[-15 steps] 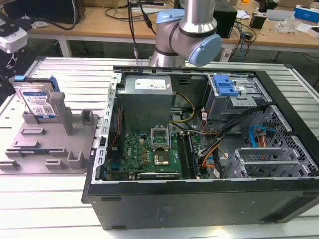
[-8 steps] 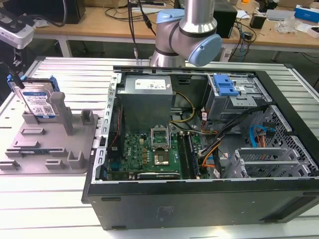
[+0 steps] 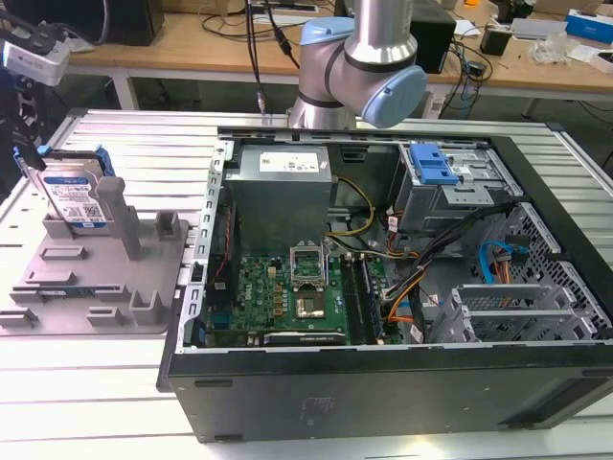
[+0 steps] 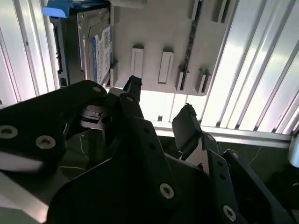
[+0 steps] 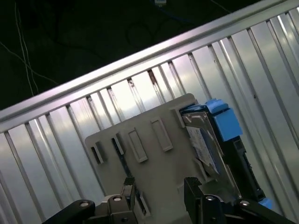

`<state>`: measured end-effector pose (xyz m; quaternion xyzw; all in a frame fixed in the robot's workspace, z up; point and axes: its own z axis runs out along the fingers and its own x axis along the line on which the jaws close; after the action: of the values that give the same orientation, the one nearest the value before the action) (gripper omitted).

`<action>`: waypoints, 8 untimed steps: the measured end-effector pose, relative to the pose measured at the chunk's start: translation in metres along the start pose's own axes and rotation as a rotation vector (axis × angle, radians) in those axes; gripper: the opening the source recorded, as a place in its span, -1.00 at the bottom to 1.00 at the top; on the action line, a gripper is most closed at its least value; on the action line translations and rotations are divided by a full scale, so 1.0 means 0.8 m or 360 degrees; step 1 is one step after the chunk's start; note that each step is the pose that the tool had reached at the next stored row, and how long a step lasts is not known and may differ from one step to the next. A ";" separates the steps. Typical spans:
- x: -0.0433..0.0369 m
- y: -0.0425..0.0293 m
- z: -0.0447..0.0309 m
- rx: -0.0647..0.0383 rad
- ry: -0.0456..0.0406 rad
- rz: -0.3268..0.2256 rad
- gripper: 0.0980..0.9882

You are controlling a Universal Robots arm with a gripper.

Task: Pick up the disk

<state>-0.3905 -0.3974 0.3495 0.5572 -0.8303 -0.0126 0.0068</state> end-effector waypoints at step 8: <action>0.000 -0.0001 0.0026 0.0058 -0.0010 -0.0223 0.00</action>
<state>-0.3904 -0.3975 0.3474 0.6139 -0.7894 0.0004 -0.0070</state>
